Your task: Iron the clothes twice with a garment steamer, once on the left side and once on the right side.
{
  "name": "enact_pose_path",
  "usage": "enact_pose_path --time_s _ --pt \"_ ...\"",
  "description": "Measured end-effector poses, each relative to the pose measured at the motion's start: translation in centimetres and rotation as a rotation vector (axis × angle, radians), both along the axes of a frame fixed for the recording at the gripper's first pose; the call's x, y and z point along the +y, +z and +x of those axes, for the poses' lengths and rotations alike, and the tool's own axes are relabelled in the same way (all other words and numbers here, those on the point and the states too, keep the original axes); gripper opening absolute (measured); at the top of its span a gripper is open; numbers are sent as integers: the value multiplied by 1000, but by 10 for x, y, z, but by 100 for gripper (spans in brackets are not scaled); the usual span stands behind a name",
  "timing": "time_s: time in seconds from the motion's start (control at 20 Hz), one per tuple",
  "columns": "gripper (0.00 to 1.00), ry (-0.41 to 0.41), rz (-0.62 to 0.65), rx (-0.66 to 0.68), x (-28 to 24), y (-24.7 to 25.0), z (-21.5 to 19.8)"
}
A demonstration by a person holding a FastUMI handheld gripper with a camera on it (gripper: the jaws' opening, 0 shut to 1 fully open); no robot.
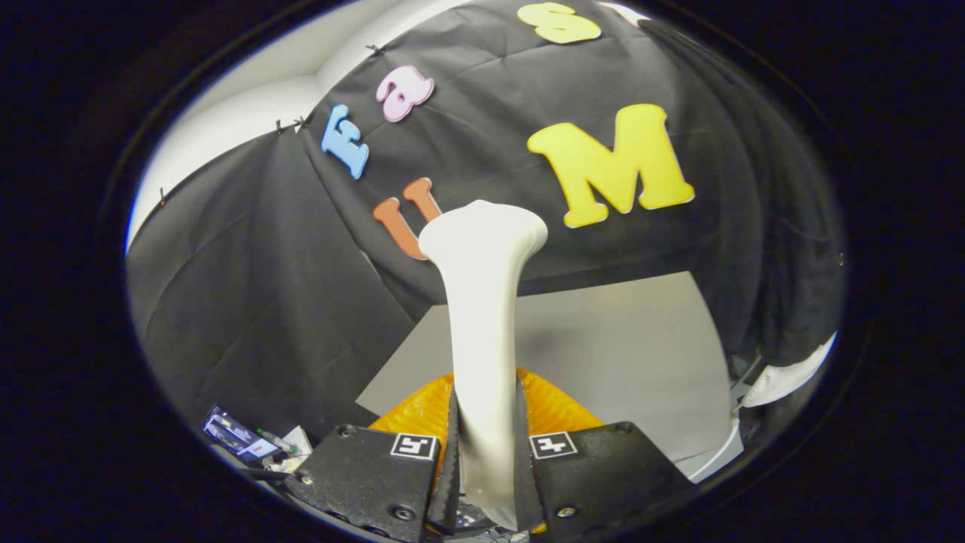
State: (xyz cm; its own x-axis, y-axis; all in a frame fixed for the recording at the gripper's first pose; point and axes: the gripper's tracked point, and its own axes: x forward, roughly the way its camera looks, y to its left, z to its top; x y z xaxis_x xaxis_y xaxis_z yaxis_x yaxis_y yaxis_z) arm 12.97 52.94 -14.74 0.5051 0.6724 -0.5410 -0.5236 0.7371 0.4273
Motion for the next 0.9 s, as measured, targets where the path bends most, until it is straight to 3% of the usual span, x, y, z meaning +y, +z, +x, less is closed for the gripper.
enact_pose_path --time_s 0.9 --pt "32 -413 45 -248 -257 93 -38"
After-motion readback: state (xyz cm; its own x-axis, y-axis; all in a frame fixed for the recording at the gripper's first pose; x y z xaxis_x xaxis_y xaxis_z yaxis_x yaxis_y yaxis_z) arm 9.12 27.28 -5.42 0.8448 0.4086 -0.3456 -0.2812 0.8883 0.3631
